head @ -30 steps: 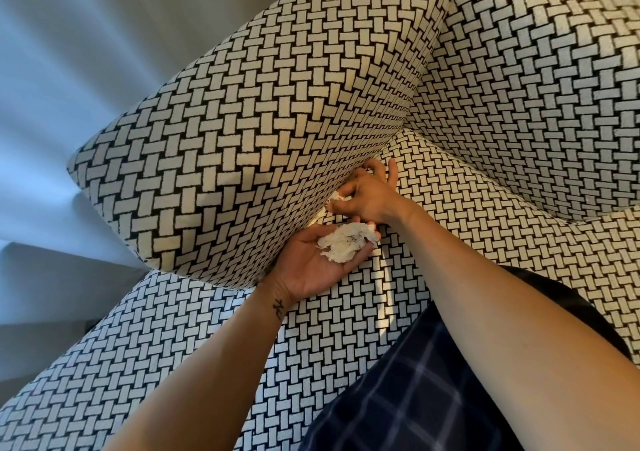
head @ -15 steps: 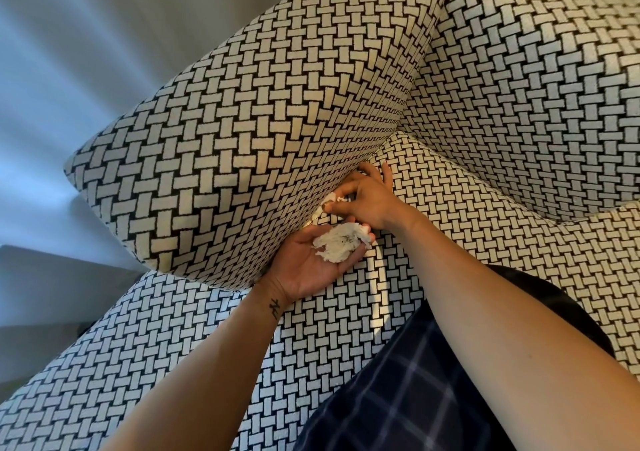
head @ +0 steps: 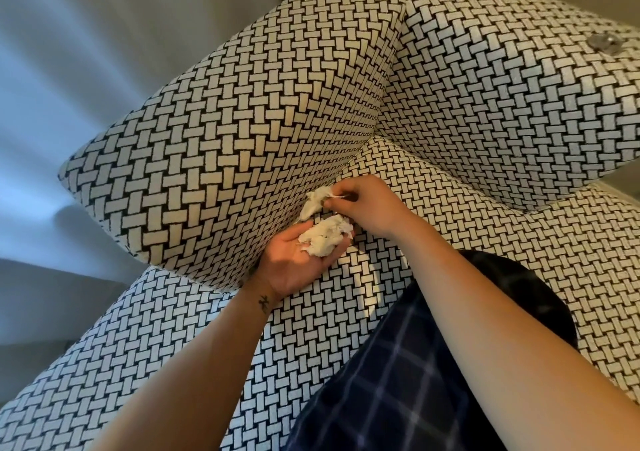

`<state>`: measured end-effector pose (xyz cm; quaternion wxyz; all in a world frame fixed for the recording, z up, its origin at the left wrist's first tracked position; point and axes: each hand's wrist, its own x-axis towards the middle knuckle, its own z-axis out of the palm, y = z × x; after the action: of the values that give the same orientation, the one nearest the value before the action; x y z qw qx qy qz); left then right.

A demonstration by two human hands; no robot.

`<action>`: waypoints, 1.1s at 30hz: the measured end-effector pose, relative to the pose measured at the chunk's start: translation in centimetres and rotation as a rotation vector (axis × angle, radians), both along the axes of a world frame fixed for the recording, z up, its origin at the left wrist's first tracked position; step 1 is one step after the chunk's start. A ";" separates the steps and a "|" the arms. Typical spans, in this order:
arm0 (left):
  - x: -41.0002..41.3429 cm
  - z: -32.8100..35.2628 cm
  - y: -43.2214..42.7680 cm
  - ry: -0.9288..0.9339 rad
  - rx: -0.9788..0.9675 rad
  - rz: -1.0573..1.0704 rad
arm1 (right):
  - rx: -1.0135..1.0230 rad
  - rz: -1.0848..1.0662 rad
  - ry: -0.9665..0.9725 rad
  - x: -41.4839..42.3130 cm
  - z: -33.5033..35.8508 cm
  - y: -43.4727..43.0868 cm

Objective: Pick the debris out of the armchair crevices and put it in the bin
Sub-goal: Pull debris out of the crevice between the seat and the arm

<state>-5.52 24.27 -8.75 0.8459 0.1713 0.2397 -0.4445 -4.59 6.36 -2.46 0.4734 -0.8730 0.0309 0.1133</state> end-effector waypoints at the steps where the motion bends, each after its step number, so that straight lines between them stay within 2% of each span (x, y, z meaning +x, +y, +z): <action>1: 0.0 -0.1 0.0 0.009 -0.008 0.005 | -0.013 0.009 -0.002 -0.5 0.4 0.0; 3: -0.1 -0.2 0.1 0.043 -0.065 0.009 | -0.049 0.037 0.030 -1.6 0.9 0.0; 5: -0.2 -0.3 0.1 0.010 -0.042 -0.003 | -0.098 0.076 0.044 -2.7 1.2 0.1; 11: -0.5 0.3 0.0 -0.084 0.007 -0.029 | -0.385 0.210 -0.064 -3.4 0.6 1.0; 17: -1.5 1.8 -0.1 -0.137 0.019 -0.048 | -0.561 0.199 -0.117 -4.6 -0.2 2.0; 20: -1.8 2.8 -0.4 -0.144 0.083 -0.061 | -0.505 0.179 -0.108 -5.3 0.5 1.9; 24: -2.1 4.7 -1.5 -0.158 0.145 -0.074 | -0.372 0.029 -0.098 -6.5 2.3 1.2; 33: -1.4 9.0 -5.1 -0.248 0.124 -0.135 | -0.176 -0.236 -0.215 -8.0 6.4 -1.8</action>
<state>-6.97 19.13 0.25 0.8250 0.2926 0.1487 -0.4602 -12.63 4.61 3.97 0.4058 -0.9084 0.0924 -0.0401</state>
